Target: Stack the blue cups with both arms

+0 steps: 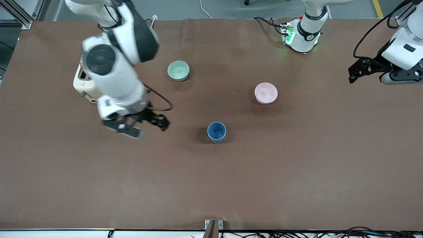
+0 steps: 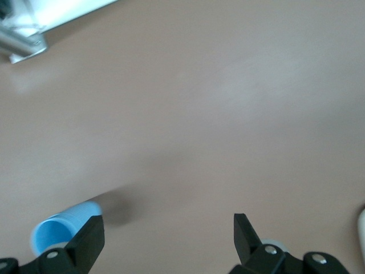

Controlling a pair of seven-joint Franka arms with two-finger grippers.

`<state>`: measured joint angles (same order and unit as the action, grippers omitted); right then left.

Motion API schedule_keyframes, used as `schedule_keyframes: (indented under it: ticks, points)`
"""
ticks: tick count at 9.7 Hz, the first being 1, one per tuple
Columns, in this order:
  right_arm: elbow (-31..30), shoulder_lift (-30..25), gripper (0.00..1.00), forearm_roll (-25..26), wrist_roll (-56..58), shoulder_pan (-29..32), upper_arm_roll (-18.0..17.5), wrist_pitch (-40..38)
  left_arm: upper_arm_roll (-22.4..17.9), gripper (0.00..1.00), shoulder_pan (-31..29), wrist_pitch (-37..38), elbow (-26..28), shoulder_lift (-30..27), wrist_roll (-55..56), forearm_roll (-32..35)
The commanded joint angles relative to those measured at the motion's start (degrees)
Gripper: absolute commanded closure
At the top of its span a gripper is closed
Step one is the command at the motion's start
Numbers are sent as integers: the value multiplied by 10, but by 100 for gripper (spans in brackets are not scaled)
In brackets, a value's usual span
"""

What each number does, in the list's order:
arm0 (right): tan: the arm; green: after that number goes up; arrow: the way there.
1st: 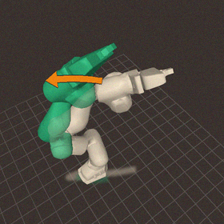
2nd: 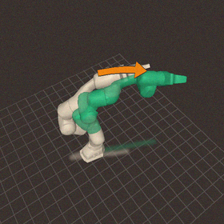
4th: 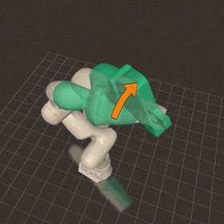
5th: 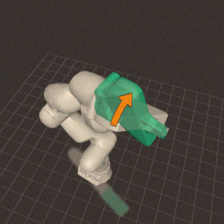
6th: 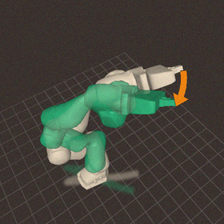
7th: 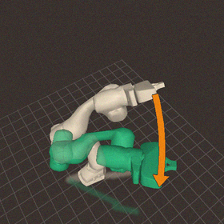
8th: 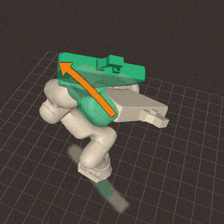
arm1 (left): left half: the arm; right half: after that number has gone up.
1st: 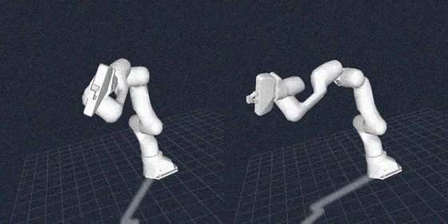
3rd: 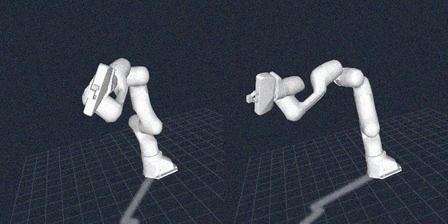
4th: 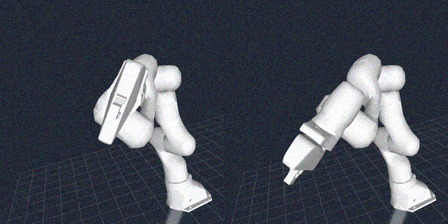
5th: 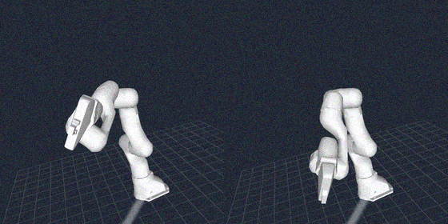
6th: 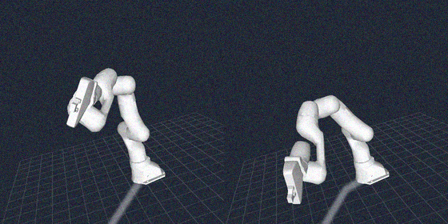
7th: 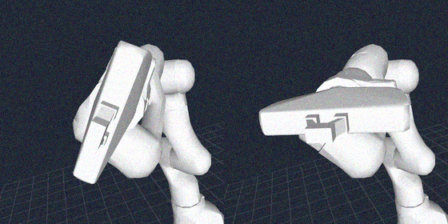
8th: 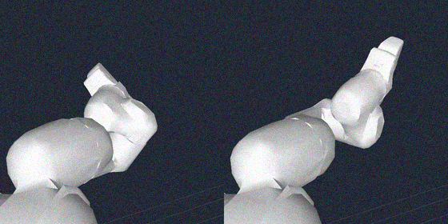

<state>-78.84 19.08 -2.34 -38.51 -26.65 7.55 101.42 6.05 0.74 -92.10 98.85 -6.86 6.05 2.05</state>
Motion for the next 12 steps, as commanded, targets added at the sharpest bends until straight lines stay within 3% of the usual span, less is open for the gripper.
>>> schedule_keyframes:
  ticks: [1,2,5,8,12]
  points:
    - [-25,-56,0,3,107,89,-10,-61,0,0,1,10,2,12,-8,-5]
    - [-26,-75,0,4,139,117,-10,-98,0,0,1,11,1,12,-8,-5]
    - [-98,-155,0,17,252,193,-10,-105,2,0,9,10,-1,16,-7,-5]
    - [-105,-179,0,18,372,281,-16,-114,2,0,14,10,-2,16,-8,-2]
    - [-121,-197,0,18,374,283,-19,-124,2,0,13,10,-7,16,-4,-3]
